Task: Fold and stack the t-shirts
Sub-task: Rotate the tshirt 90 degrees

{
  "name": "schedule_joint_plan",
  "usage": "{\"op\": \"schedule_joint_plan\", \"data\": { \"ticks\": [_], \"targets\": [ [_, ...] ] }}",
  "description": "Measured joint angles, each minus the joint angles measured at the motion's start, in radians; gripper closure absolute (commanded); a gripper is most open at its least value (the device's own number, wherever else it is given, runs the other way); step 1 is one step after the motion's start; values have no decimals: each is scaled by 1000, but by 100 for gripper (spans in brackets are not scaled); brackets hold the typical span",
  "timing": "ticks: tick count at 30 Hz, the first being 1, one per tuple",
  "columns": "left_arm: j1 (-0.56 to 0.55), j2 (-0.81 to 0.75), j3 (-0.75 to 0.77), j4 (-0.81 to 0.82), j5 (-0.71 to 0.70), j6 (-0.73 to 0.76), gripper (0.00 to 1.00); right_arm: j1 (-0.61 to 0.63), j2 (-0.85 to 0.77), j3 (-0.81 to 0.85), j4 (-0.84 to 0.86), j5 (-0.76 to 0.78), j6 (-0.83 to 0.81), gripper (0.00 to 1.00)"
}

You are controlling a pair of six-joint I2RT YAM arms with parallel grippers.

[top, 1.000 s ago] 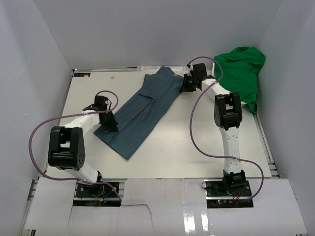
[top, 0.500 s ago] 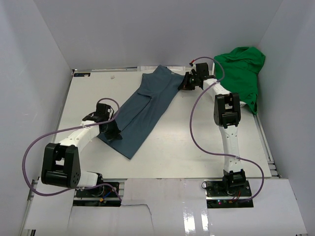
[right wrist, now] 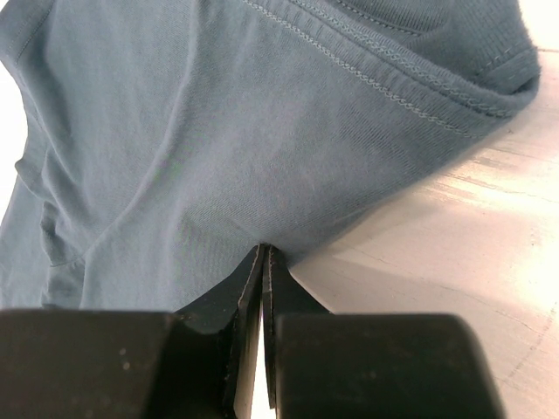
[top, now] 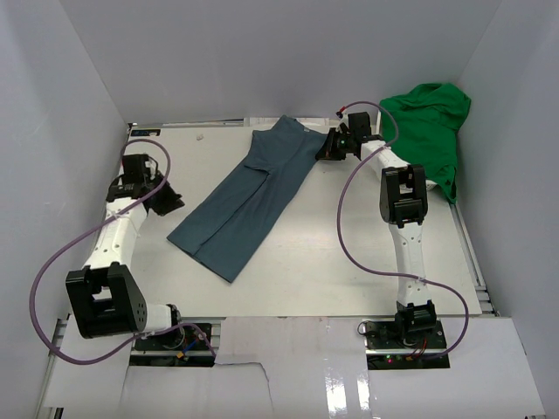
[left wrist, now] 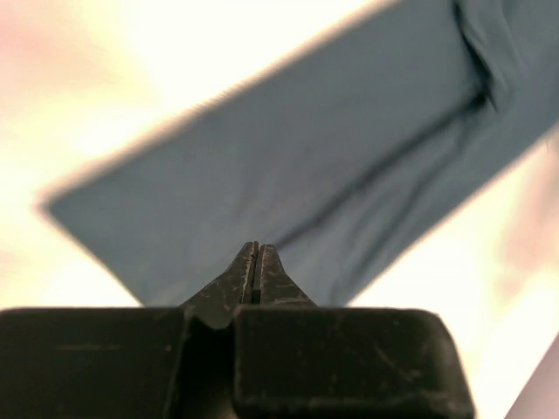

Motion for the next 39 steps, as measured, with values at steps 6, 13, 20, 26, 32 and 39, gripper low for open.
{"op": "schedule_joint_plan", "data": {
  "ticks": [6,13,20,26,32,39],
  "targets": [
    [143,33,-21,14,12,23,100,0,0,0,1,-3,-2,92],
    [195,69,-126,68,66,11,100,-6,0,-7,8,-12,-7,92],
    [201,119,-157,109,71,10,100,-13,0,-12,12,-26,-10,92],
    [201,119,-210,144,66,3,100,-13,0,-12,13,-27,-11,92],
    [201,147,-212,187,64,-5,100,-13,0,-12,13,-27,-14,92],
    [201,209,-230,219,68,-13,100,-13,0,-12,12,-29,-18,92]
  ]
}}
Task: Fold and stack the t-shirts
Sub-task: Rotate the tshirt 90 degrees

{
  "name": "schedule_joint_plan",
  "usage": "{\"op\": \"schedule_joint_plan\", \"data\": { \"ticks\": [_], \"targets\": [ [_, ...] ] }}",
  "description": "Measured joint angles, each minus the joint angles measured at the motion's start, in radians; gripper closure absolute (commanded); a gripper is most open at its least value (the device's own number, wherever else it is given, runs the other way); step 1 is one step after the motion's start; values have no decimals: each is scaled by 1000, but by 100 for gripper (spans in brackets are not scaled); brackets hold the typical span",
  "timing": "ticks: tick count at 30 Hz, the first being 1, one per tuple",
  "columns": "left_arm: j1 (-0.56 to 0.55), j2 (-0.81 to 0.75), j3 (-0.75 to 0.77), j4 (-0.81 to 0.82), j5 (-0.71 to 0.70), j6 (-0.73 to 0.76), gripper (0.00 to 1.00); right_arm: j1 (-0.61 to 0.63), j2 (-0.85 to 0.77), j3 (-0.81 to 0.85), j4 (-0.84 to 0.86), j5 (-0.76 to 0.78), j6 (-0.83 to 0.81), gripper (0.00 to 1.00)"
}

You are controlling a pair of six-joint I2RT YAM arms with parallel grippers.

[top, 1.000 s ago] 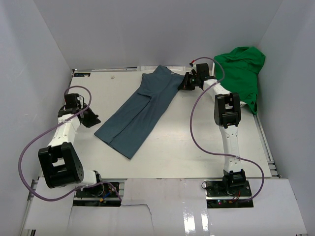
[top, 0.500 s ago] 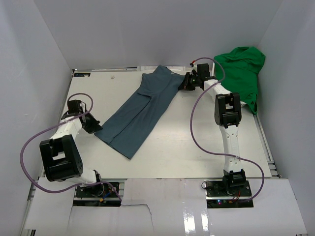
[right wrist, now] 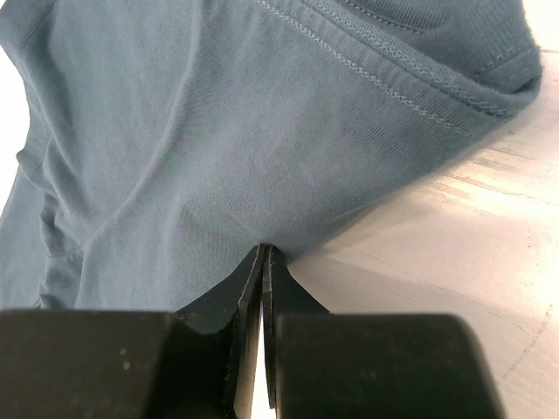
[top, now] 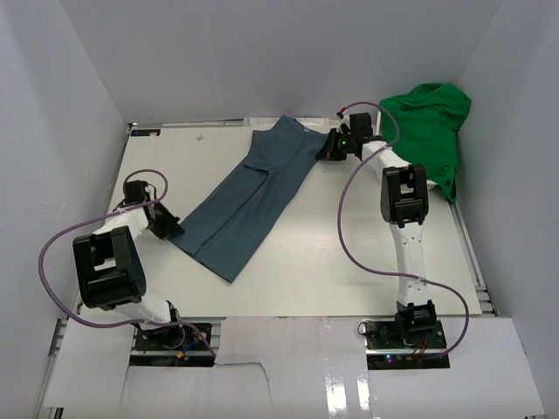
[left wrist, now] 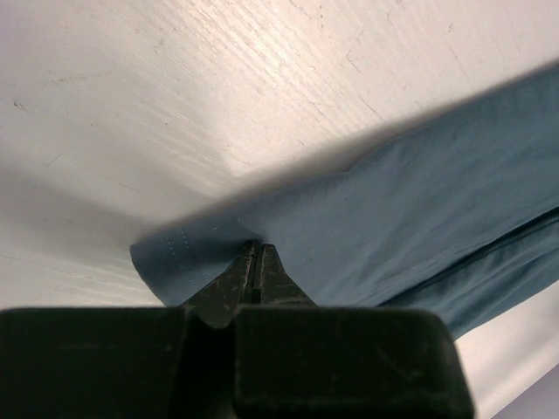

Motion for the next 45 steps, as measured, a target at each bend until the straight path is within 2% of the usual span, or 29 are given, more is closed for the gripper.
{"op": "schedule_joint_plan", "data": {
  "ticks": [8,16,24,29,37,45],
  "targets": [
    [0,16,-22,26,-3,-3,100,0,0,5,-6,-1,-4,92],
    [6,44,-32,77,61,-45,100,-1,12,31,-27,-4,-7,92],
    [-22,-43,-142,138,84,-108,100,-6,56,98,-26,-16,13,92],
    [-96,-109,-194,82,98,-151,100,-16,67,101,-5,-41,47,92],
    [-291,-183,-246,-3,99,-245,100,-26,110,115,91,-114,129,92],
    [-369,-271,-333,-5,131,-338,100,-33,127,119,142,-134,185,92]
  ]
}}
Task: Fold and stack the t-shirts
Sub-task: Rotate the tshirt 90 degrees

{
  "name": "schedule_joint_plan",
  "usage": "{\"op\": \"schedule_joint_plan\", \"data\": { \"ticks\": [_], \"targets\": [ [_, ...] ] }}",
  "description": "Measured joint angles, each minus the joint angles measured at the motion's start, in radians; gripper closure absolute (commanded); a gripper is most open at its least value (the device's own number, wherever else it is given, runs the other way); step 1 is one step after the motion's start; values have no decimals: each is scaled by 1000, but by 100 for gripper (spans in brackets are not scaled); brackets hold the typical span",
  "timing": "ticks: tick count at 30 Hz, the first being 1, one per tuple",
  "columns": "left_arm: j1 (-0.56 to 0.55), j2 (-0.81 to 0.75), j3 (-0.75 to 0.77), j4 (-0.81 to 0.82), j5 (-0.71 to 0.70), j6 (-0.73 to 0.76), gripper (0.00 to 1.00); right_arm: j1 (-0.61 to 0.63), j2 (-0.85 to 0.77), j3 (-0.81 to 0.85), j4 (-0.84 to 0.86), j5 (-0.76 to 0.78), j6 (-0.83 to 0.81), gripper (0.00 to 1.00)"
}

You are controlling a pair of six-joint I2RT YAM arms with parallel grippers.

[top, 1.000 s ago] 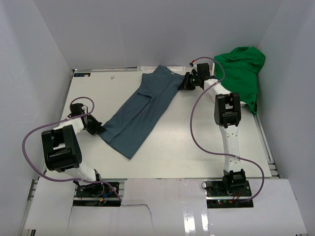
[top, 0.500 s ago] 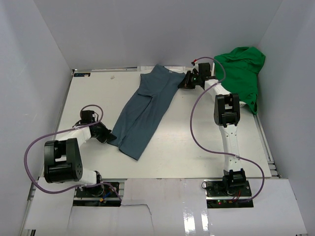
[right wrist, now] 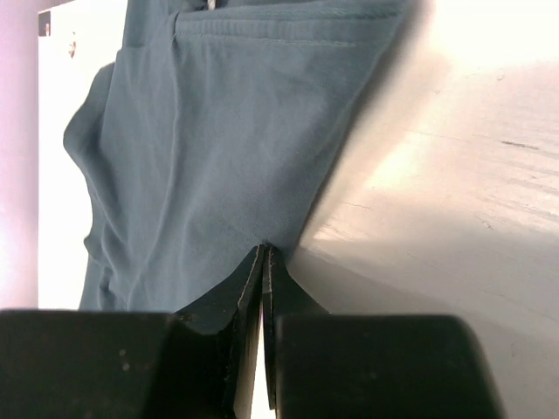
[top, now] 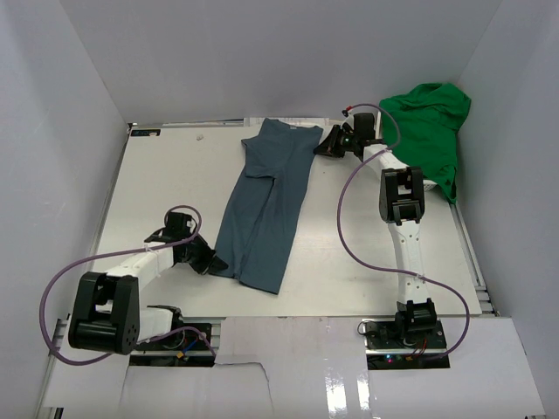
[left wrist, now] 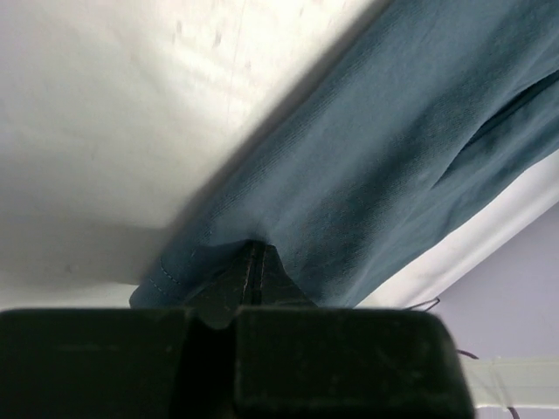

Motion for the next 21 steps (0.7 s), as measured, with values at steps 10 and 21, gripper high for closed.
{"op": "schedule_joint_plan", "data": {
  "ticks": [10,21],
  "targets": [
    [-87,-118,-113,-23,77,-113,100,-5,13,2,34,-23,54,92],
    [-202,-100,-126,-16,113,-207,100,-6,30,7,68,-38,83,92]
  ]
}}
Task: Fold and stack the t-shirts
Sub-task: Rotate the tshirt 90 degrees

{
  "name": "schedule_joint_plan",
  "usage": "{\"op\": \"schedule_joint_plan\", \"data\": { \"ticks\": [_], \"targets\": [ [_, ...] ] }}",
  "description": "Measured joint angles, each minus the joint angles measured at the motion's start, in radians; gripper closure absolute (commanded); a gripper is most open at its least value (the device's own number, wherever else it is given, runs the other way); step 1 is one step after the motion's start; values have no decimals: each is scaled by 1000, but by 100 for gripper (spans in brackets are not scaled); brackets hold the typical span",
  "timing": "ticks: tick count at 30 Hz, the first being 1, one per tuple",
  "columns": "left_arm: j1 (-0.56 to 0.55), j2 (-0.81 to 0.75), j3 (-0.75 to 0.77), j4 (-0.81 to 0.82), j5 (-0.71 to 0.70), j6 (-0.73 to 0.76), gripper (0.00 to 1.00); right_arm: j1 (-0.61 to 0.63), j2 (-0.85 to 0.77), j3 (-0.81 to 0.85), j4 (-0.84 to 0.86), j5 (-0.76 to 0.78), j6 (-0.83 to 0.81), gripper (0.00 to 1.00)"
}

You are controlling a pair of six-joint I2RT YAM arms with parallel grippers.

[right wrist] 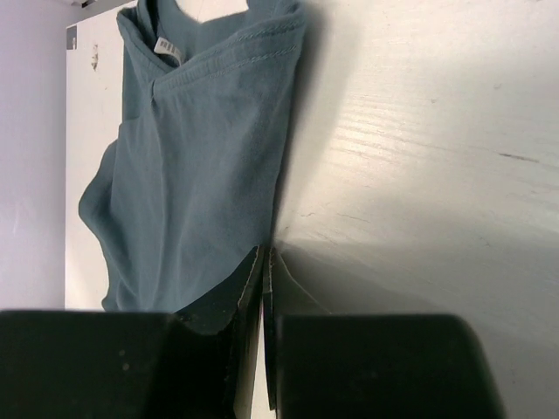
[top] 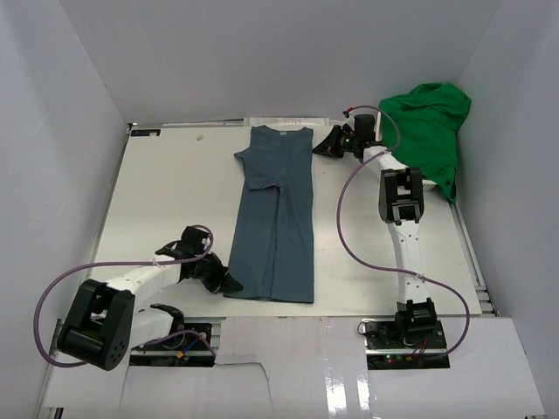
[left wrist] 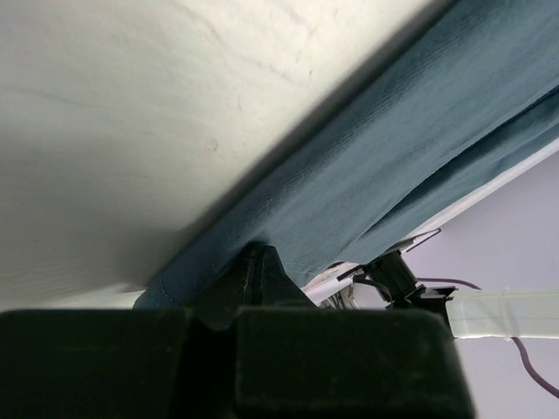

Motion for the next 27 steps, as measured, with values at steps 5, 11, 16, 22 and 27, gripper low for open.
{"op": "schedule_joint_plan", "data": {
  "ticks": [5,11,16,22,27],
  "targets": [
    [-76,21,1,3,16,-50,100,3,6,0,15,-11,11,92],
    [-128,81,38,0,26,-74,100,20,10,0,31,-17,16,92],
    [-136,79,52,-25,6,-76,100,29,11,0,34,-17,17,92],
    [-143,100,217,-154,-56,-38,100,28,11,0,34,-18,16,92],
    [-144,93,373,-185,-64,-12,100,24,5,-3,32,-19,14,76]
  ]
}}
